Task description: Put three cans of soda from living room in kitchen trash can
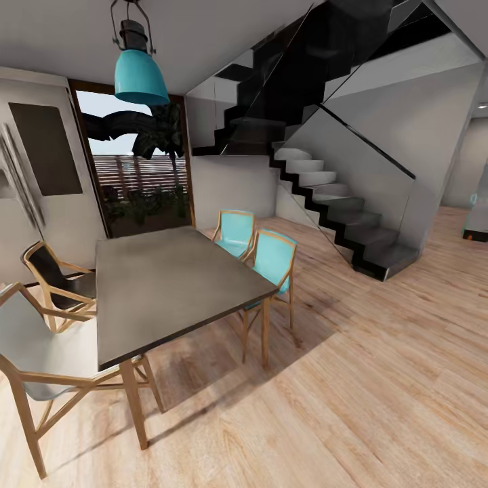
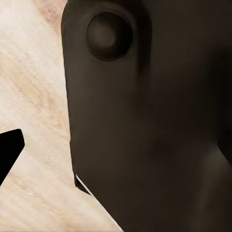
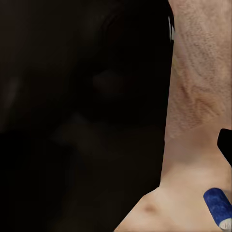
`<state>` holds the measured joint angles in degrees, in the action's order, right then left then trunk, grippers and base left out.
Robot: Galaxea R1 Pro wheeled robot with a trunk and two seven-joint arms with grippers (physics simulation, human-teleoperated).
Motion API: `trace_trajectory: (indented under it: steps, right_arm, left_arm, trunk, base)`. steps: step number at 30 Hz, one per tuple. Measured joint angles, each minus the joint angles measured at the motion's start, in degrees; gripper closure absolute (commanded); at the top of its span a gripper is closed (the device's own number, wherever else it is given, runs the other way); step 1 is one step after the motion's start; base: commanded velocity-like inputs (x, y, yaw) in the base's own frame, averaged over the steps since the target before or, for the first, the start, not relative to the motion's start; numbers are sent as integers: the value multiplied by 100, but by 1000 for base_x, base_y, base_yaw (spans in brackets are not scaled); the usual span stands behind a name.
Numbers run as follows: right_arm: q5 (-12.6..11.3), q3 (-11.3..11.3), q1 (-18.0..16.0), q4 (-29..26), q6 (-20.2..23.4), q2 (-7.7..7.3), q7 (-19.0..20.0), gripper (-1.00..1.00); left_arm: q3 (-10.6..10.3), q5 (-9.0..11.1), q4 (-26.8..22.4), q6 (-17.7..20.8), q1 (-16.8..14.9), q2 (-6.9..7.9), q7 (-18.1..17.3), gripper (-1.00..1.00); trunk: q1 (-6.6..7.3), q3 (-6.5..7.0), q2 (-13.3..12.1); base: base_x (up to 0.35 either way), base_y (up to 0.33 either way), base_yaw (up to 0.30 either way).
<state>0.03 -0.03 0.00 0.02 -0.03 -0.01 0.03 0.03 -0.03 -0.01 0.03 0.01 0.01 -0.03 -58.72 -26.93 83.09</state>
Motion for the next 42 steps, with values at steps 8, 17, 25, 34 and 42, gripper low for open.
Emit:
trace_trajectory:
  steps: [8, 17, 25, 34, 42]
  right_arm:
    - [43, -259, 263, 259, -254, -215, 113, -100]
    - [43, -275, 559, 445, -446, -215, 113, -100]
    - [41, -172, 426, 251, -574, -270, 271, -100]
    - [47, -140, -676, -3345, -861, -293, 1073, -100]
    - [40, -149, -628, -6071, 92, -316, 1412, -100]
  left_arm:
    - [72, -77, 260, 254, 204, 44, -58, -100]
    - [72, -77, 280, 352, 203, 44, -58, -100]
    - [79, -54, 87, 254, -8, 157, -219, -100]
    - [67, -49, -4746, 519, -660, 171, -445, -100]
    - [51, -50, -8154, 1205, -357, 191, -498, -100]
  trunk:
    - [0, 0, -1]
    - [0, 0, -1]
    - [0, 1, -1]
    - [0, 0, -1]
    - [0, 0, -1]
  base:
    - [0, 0, 0]
    - [0, 0, 0]
    - [0, 0, 0]
    - [0, 0, 0]
    - [0, 0, 0]
